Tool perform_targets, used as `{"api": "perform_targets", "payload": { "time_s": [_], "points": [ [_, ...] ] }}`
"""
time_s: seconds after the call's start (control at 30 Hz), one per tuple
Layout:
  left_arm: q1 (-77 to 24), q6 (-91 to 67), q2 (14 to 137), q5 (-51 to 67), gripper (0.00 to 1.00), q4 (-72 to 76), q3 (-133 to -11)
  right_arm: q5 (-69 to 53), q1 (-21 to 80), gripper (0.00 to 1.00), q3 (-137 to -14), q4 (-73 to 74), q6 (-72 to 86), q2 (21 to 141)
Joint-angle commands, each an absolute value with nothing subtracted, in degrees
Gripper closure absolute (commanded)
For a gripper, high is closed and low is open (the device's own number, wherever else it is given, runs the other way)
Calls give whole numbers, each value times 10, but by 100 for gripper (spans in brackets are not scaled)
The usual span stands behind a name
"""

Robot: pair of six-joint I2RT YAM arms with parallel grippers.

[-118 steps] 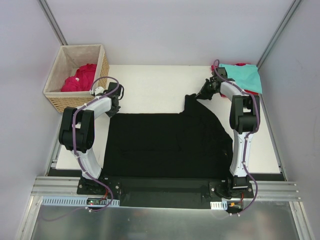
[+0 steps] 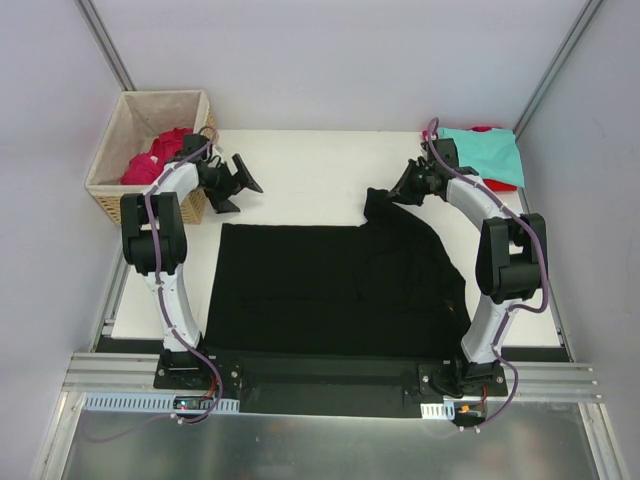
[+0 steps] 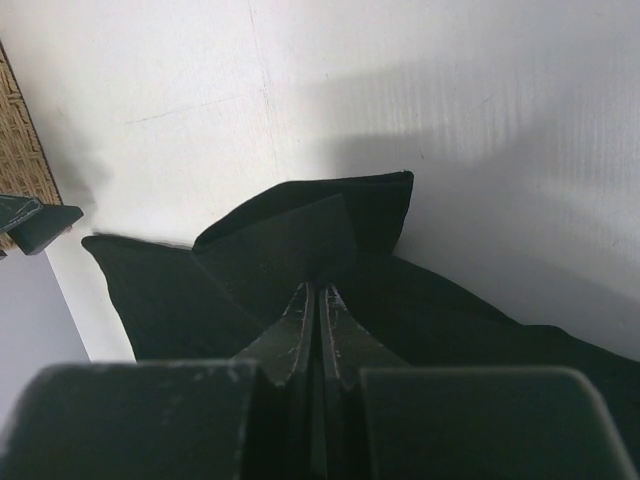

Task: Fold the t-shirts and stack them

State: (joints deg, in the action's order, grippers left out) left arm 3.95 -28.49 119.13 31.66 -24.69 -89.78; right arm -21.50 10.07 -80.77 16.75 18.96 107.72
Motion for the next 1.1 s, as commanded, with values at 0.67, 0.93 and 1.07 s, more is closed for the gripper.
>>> {"api": "perform_targets", "payload": {
  "time_s": [0.67,0.93,1.07],
  "points": [
    [-160,-353,872,-20,1,-273,-645,-215,110,99,-737,153,192,930],
    [-155,-396,893,-72,1,-273,-601,-154,111,99,-719,191,177,905],
    [-156,-389,874,-66,1,-269,-597,-141,111,99,-750,224,165,958]
  ]
}}
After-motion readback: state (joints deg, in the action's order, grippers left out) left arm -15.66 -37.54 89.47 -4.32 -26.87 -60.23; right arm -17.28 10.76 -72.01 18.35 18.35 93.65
